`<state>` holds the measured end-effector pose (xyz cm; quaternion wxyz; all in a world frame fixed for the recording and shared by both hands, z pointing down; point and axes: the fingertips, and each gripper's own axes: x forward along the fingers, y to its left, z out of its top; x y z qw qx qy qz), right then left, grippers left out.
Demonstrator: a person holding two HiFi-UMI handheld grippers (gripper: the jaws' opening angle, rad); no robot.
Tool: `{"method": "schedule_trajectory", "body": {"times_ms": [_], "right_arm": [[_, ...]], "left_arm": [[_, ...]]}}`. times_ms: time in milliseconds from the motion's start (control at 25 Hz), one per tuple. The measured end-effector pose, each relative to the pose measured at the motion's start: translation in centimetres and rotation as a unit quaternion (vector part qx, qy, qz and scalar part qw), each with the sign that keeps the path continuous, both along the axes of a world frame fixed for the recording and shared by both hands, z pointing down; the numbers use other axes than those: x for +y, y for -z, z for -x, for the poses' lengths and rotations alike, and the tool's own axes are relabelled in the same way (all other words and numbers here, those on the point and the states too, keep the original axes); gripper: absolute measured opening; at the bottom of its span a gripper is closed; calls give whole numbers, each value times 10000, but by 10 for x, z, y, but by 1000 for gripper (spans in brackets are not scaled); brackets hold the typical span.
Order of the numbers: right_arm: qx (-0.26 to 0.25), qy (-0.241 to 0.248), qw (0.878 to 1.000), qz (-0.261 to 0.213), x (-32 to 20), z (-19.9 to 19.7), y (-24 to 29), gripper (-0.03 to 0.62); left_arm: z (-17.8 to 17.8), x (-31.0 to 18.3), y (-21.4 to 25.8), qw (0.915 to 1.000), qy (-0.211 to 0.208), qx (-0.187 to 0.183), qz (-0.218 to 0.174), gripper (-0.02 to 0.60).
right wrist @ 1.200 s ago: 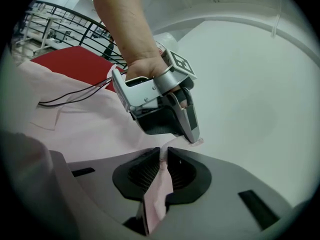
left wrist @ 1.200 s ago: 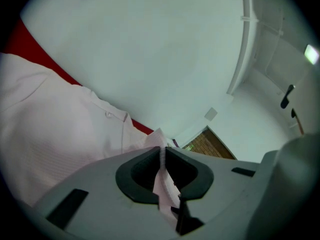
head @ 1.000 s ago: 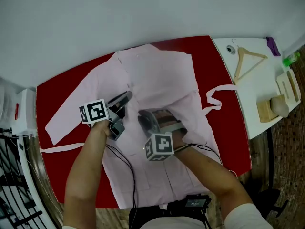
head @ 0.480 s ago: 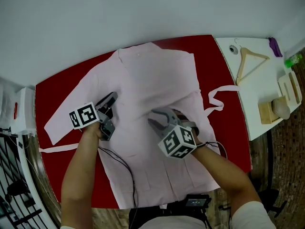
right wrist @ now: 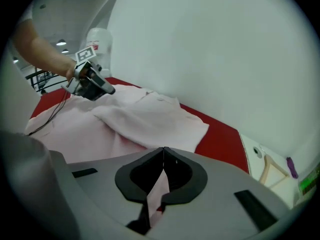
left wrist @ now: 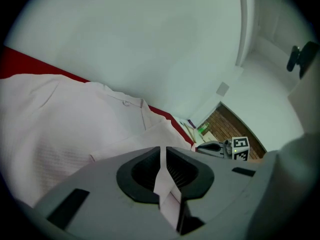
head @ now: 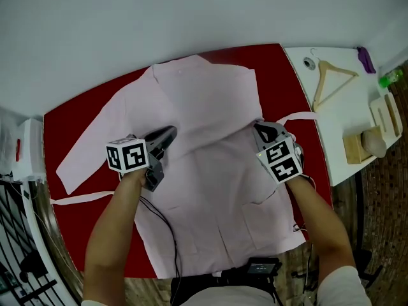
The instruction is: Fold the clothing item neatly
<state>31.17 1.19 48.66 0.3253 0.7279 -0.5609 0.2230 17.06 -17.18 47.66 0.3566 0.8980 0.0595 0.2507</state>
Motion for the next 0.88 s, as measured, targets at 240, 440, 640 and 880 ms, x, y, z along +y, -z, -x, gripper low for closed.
{"method": "schedule_trajectory", "body": {"times_ms": [240, 440, 640, 880], "right_arm": [[-418, -477, 9966, 528, 26, -23, -39, 15], [-604, -550, 9946, 641, 27, -34, -53, 15], [-458, -714, 9917, 972, 38, -50, -55, 15], [-495, -888, 9884, 1128, 43, -63, -54, 14]], "left_arm": [[-6, 12, -26, 9979, -294, -543, -215, 38], [0, 17, -54, 9897, -536, -1259, -419, 38], [2, 19, -64, 9833, -662, -1672, -264, 29], [2, 17, -64, 9820, -679, -1759, -58, 12]]}}
